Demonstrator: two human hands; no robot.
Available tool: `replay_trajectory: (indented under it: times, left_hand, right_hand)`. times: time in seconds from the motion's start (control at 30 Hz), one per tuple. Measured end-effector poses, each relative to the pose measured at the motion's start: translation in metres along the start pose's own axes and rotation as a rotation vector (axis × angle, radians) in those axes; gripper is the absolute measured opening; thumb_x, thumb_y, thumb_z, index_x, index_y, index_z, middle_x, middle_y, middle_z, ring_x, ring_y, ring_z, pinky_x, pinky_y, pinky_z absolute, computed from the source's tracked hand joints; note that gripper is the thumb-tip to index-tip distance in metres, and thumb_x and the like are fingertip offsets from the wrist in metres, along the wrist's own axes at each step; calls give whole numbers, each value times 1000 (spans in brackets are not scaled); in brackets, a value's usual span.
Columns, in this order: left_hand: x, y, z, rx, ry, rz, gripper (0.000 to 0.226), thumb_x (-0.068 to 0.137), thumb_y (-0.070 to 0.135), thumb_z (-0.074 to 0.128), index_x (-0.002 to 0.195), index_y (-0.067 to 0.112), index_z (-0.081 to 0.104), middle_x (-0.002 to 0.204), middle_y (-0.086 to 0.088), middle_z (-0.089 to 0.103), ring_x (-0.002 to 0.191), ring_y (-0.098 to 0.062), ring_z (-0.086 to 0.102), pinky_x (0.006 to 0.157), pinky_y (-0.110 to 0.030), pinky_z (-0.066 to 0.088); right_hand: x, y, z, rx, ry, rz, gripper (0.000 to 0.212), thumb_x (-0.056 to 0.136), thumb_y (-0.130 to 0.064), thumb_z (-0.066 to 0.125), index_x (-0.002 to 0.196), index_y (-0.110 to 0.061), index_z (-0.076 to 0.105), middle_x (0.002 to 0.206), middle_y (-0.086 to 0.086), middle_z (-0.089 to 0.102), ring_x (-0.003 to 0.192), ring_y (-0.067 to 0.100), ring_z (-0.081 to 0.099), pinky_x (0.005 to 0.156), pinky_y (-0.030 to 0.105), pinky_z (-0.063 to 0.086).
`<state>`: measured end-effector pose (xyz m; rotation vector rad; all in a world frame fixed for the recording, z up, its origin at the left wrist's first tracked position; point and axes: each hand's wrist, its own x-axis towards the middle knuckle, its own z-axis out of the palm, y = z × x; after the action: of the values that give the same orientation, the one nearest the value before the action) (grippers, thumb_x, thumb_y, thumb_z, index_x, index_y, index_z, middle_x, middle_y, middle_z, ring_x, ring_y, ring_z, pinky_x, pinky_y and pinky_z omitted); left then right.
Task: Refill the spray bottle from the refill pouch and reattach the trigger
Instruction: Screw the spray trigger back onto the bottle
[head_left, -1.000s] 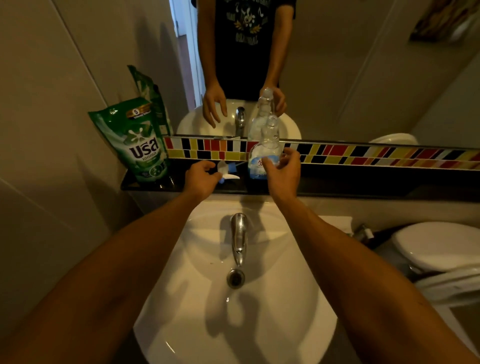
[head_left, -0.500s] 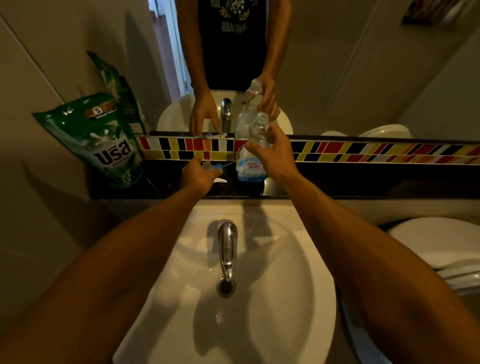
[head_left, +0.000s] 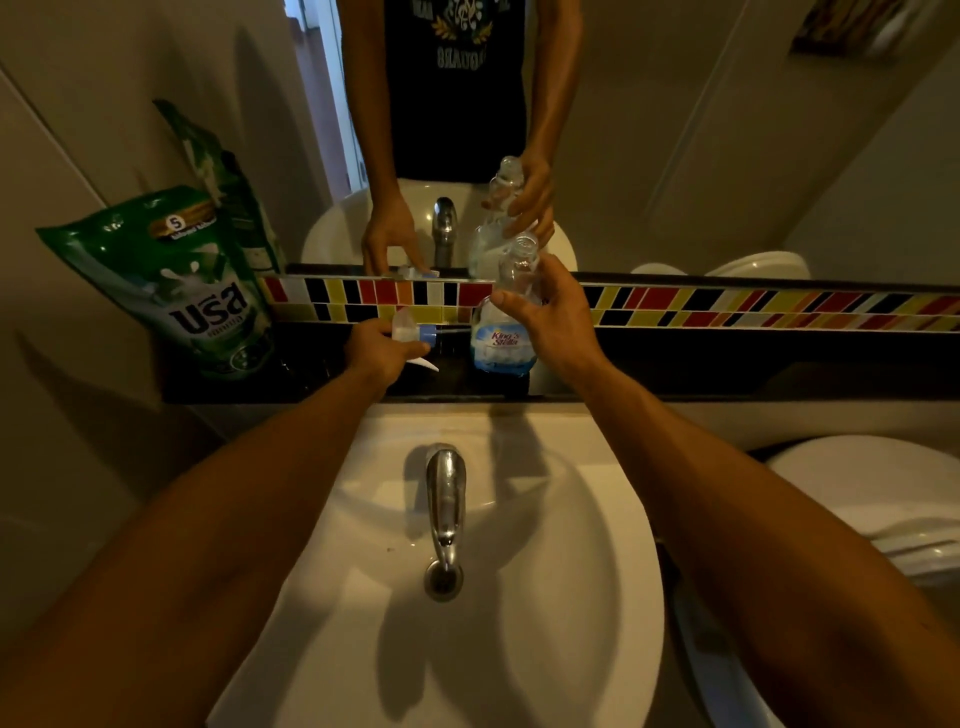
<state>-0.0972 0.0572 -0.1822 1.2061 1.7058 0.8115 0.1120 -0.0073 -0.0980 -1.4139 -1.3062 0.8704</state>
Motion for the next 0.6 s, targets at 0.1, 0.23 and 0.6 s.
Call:
replay_trajectory:
  times: [0.1,0.23,0.6]
  left_hand:
    - [-8,5,-21,-135,-34,114,46,81,11,80,123,6,64,115,-20,68,102,-34,65,70,-25,53]
    - [-15,22,-54,-221,-31,195,52,81,14,81,128,9,60,117,-17,68,102,-30,67,81,-34,58]
    - [-39,99,-148,-478,98,289,39,76,15,84,105,24,60,119,-18,66,70,-21,70,43,-20,51]
  right_hand:
    - [-8,-4,-8,-2,1,-10,54,94,-17,75,144,-16,53,140,4,64,128,20,61,106,45,53]
    - [-16,-12,-19,-24,-1,-24,56,96,-21,72,147,-20,49,141,4,62,128,22,61,104,48,55]
    - [-54,-19,-49,-91,42,-28,51,96,-28,73,143,-29,52,114,-20,67,95,-17,65,76,14,50]
